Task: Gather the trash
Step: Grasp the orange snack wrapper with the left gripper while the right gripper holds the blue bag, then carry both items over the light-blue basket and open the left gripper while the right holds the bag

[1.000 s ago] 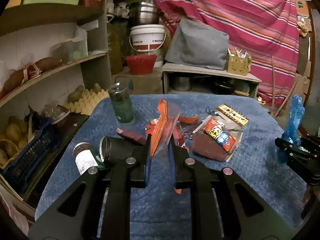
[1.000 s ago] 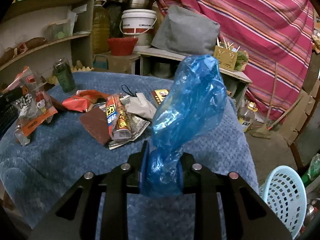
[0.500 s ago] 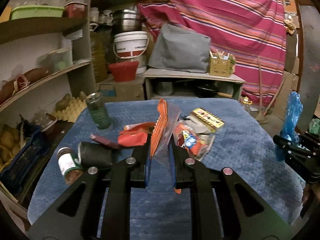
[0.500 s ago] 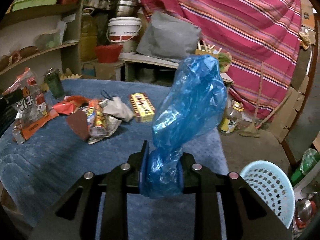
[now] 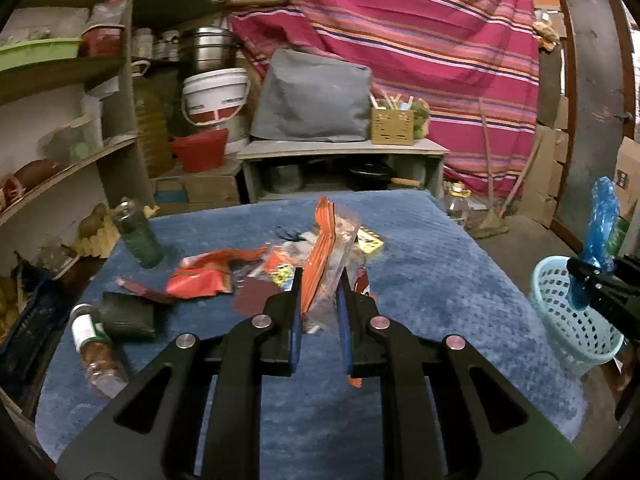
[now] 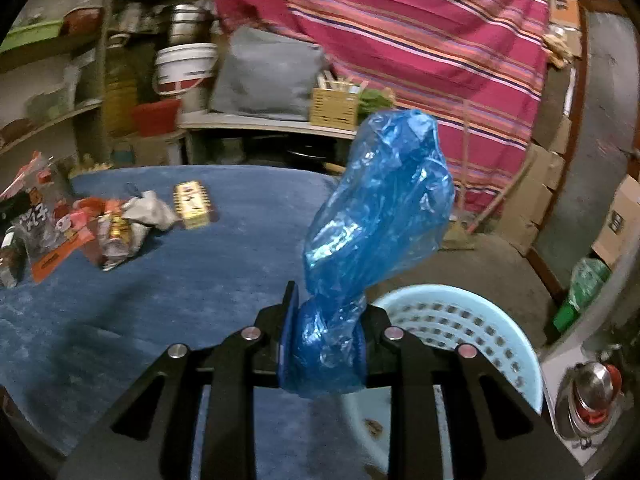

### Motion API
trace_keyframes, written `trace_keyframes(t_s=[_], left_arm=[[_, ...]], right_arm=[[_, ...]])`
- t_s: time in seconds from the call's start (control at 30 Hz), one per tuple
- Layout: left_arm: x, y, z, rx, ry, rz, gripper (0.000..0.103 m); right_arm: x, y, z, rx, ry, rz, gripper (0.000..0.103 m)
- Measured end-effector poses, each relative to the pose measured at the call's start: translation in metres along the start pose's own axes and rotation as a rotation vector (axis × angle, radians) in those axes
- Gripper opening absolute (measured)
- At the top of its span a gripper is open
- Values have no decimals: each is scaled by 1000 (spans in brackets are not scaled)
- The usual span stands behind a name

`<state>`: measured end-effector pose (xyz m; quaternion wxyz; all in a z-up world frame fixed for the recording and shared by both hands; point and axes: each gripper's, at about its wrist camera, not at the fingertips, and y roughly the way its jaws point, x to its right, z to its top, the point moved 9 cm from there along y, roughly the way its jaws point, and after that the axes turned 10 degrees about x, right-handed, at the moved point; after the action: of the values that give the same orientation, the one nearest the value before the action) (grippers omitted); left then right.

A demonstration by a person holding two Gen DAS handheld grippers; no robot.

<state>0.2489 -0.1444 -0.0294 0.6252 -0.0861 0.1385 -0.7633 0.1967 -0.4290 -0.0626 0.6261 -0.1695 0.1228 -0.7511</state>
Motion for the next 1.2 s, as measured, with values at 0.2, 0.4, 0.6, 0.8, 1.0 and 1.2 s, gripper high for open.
trace_keyframes(t_s=[0.2,0.4,0.6,0.8,1.0,1.2], left_arm=[[36,2,4,2,18,-45,14],[80,6,19,7,26,-105,14],[135,17,17,0,40,-192,14],[200,31,-3,-31,51,-299,14],[258,33,-13,-26,91,-385,16],[304,44,-22,-45,109,-441,18]], right_arm=[[51,-9,-11,-11,46,-61,25],[89,-9,-18,-40,83,-104,25],[123,-12,-25,-41,131,-137,25],[145,-10,-32,-43,126,-169,25],[173,-10,-41,-43,202,-172,25],[192,-4,-57,-64,262,-186,25]])
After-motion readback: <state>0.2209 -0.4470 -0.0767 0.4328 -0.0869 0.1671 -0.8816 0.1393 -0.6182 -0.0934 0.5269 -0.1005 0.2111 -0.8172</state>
